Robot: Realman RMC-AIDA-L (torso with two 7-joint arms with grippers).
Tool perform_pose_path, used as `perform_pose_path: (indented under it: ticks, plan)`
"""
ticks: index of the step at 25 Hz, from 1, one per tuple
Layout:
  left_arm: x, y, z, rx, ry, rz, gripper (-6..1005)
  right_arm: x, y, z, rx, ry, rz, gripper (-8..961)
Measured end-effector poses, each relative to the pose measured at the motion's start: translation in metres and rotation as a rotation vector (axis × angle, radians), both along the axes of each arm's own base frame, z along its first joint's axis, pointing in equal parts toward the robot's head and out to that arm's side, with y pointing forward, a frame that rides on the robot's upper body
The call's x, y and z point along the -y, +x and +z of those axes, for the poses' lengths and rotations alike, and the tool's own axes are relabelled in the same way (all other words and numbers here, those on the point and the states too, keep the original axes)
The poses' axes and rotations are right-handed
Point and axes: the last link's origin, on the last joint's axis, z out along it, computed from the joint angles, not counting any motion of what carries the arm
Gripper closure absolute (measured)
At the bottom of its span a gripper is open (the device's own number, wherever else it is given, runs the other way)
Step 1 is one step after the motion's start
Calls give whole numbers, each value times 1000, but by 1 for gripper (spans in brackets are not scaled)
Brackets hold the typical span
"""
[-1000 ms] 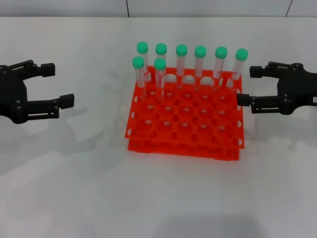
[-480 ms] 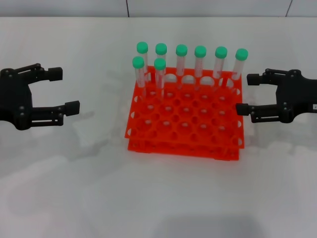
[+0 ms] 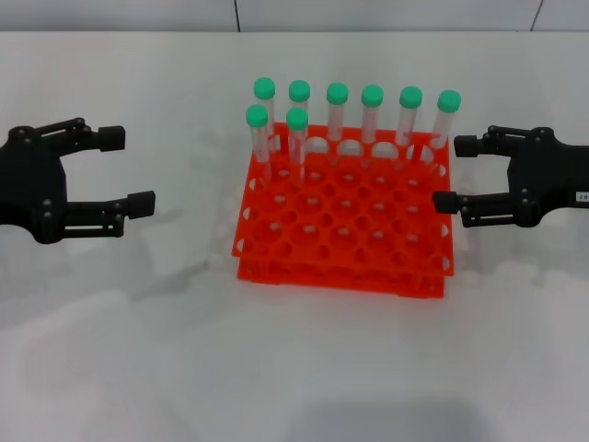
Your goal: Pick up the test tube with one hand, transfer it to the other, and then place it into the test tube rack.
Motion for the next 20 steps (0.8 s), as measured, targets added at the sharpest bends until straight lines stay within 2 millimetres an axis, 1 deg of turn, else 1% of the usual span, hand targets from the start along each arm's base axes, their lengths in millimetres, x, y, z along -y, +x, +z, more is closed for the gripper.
perform_pose_path:
  ticks: [20]
  plan:
    - [-2, 3, -1, 1, -6, -10, 109, 1, -1, -6, 15, -3, 11, 96]
